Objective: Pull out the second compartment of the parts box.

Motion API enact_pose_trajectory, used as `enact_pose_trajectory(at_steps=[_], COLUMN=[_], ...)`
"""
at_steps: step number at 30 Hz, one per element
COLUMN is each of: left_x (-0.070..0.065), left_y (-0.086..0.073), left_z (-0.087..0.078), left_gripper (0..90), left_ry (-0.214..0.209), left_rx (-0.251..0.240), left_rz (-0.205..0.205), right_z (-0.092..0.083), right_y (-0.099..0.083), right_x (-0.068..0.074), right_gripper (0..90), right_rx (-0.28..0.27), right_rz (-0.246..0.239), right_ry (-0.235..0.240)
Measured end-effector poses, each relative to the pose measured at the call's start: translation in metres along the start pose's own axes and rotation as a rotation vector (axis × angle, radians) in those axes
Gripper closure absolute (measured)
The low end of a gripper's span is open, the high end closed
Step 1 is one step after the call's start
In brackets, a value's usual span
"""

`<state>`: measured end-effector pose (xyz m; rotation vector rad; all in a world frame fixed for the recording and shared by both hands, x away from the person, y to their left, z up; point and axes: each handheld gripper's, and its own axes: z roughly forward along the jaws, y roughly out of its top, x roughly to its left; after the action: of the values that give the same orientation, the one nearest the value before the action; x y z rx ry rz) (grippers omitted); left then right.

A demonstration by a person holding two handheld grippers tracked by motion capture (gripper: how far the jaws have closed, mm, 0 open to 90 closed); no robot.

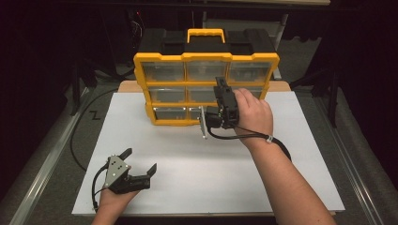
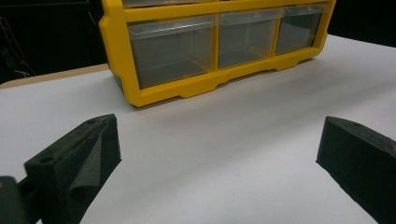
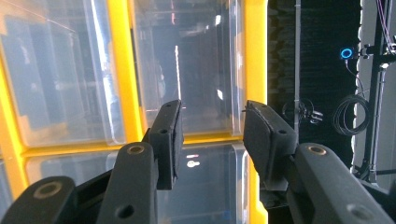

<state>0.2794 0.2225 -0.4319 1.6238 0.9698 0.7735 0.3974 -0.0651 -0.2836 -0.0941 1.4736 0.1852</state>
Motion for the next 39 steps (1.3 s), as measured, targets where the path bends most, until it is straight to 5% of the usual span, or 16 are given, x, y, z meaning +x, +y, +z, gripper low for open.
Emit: enact_pose_trajectory(at_steps=[39], left_x=[0.003], left_y=[-0.001], left_z=[-0.002], left_gripper=[0.4], left_ry=[0.001], left_rx=[-0.012], left_rz=[-0.023], right_z=[0.048], right_y=[0.012], right_x=[-0.017], right_gripper=[78.6], right_rx=[0.055], right_rz=[-0.020], right_ry=[-0.034])
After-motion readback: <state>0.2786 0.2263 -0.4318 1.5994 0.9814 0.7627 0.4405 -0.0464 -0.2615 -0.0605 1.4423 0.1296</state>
